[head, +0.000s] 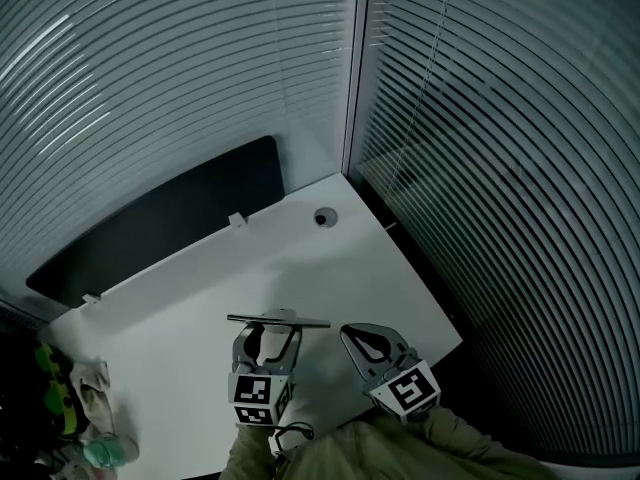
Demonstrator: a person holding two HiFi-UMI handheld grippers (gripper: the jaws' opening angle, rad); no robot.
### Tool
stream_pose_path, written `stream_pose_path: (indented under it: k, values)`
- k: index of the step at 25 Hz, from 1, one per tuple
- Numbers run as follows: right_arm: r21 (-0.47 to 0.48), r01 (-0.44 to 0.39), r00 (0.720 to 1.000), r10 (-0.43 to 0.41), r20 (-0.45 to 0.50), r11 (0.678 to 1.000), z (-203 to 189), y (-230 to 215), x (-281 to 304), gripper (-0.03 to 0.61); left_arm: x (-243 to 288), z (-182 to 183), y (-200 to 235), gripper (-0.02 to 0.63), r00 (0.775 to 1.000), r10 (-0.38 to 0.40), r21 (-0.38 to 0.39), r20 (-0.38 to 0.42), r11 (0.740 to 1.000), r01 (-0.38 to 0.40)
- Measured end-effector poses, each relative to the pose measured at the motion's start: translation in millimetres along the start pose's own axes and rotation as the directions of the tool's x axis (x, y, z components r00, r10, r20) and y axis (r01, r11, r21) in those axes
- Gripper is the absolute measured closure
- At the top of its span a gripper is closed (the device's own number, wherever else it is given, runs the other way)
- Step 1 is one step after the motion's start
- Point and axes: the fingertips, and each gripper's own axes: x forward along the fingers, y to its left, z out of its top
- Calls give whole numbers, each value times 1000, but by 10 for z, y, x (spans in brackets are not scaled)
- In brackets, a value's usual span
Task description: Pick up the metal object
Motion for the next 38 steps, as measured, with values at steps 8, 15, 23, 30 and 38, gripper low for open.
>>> stream_pose_path:
  k: [8,15,23,30,38]
  values:
    - [-30,-21,998,22,54,999,140,170,-155,574,-448,327,-165,339,990,61,12,125,998,-63]
    - [-47,-35,996,38,75,998,196,210,-271,574,-611,396,-273,339,983,76,44,170,995,-85]
    - [-38,-40,994,44,101,998,306,283,-402,574,-749,474,-385,339,980,73,62,183,994,-85]
    - [-63,-41,994,48,102,997,322,335,-445,574,-806,464,-418,339,980,81,66,183,993,-95]
    - [-85,-42,993,51,107,995,363,379,-495,574,-862,457,-473,339,979,69,89,191,992,-88]
